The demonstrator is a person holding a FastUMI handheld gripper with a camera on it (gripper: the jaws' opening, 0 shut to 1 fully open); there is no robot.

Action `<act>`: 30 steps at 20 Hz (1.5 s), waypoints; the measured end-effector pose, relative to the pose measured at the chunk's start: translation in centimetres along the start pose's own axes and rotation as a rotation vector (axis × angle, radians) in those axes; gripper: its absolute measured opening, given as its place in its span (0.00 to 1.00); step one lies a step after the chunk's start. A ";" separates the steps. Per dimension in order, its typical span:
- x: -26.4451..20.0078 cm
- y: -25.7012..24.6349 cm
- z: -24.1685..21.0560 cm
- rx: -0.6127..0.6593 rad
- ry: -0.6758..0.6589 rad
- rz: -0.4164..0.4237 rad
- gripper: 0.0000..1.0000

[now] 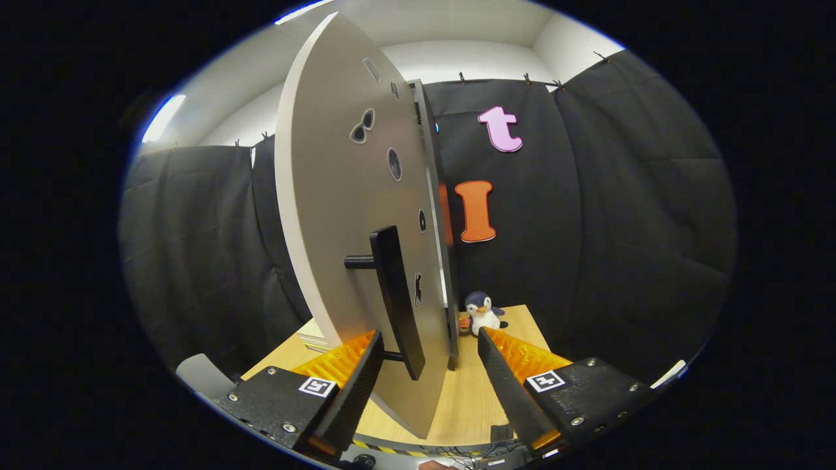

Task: Open the shoe cabinet door, grab the shoes and put them into the shoe cabinet, then close the shoe cabinet door.

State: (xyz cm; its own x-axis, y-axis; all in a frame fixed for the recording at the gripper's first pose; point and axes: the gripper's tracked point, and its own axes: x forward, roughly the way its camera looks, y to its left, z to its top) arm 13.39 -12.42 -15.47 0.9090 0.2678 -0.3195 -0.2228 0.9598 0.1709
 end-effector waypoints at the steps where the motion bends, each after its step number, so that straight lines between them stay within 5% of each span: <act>1: 0.0 0.4 0.0 0.000 0.005 -0.007 0.90; 17: 7.6 14.9 -0.9 -0.015 0.018 -0.119 0.92; 30: 16.3 23.8 0.7 -0.104 0.021 -0.090 0.95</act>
State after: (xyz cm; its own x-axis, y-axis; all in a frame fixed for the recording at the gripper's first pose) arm 23.13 14.74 -16.01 0.9195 0.1807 -0.3491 -0.1767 0.9833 0.0437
